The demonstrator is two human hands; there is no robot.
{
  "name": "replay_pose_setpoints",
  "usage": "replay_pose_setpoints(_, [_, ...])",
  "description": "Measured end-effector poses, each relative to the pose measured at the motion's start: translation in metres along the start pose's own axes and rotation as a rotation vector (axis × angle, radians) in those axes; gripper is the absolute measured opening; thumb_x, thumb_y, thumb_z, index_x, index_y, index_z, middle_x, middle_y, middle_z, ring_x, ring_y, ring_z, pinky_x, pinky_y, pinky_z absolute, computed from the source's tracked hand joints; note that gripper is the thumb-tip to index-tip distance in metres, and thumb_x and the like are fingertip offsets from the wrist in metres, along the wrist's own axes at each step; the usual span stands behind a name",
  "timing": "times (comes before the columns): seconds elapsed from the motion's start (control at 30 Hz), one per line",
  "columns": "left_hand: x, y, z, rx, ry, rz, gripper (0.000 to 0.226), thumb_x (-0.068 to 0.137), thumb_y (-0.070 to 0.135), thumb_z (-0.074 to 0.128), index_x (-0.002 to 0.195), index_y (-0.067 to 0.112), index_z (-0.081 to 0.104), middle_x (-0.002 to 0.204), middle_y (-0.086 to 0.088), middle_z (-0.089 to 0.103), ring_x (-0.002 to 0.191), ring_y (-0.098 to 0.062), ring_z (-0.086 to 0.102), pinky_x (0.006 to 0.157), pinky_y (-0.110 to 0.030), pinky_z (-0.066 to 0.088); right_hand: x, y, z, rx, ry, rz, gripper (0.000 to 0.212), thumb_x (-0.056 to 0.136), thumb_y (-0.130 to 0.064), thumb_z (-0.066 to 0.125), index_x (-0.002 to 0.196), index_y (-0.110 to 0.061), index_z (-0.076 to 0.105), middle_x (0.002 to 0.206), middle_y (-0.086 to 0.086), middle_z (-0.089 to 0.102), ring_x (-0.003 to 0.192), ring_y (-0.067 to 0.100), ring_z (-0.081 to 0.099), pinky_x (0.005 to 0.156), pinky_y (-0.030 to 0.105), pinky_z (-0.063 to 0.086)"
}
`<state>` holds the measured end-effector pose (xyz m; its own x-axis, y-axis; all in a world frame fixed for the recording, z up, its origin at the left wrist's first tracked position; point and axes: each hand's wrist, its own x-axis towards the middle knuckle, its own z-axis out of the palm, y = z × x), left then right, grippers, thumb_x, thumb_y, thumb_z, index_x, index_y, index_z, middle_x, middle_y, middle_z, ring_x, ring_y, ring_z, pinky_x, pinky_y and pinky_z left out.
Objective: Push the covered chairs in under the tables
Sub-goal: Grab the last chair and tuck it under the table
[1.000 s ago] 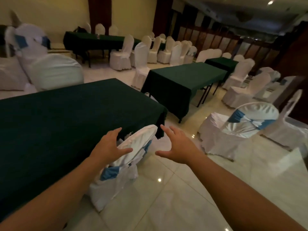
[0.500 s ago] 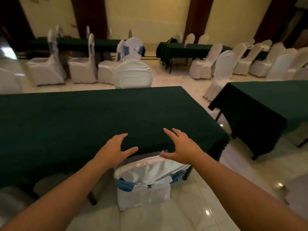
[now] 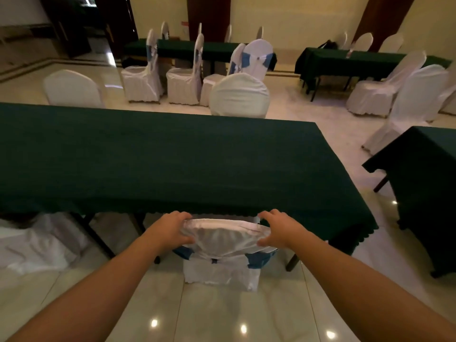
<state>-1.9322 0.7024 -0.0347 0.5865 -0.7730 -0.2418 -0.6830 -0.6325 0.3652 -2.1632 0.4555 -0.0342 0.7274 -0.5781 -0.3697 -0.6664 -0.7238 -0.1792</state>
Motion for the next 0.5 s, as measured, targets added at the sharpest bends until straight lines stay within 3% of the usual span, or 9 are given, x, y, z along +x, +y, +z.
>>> replay_pose_setpoints(0.13, [0.011, -0.009, 0.011, -0.019, 0.026, -0.005, 0.047, 0.078, 0.049, 0.074, 0.12, 0.037, 0.058, 0.111, 0.009, 0.057, 0.095, -0.011, 0.053, 0.083, -0.032, 0.047, 0.007, -0.003, 0.014, 0.041, 0.004, -0.011, 0.049, 0.076, -0.05, 0.079, 0.119, -0.036, 0.06, 0.098, -0.01, 0.061, 0.083, 0.012, 0.058, 0.07, 0.03, 0.05])
replay_pose_setpoints(0.27, [0.016, -0.021, 0.014, -0.063, 0.039, 0.026, 0.032, 0.085, 0.049, 0.069, 0.113, 0.036, 0.061, 0.102, 0.01, 0.057, 0.089, -0.008, 0.054, 0.077, -0.031, 0.046, 0.011, -0.012, 0.022, 0.045, 0.01, -0.01, 0.033, 0.081, -0.042, 0.079, 0.107, -0.033, 0.061, 0.09, -0.009, 0.064, 0.078, 0.011, 0.06, 0.068, 0.029, 0.049])
replay_pose_setpoints(0.5, [0.021, -0.026, 0.018, -0.004, 0.02, 0.121, 0.024, 0.092, 0.045, 0.059, 0.116, 0.037, 0.058, 0.104, 0.009, 0.056, 0.093, -0.012, 0.051, 0.083, -0.035, 0.047, 0.015, -0.015, 0.019, -0.004, 0.038, -0.007, 0.025, 0.083, -0.03, 0.077, 0.103, -0.034, 0.063, 0.088, -0.007, 0.063, 0.076, 0.012, 0.06, 0.069, 0.029, 0.051])
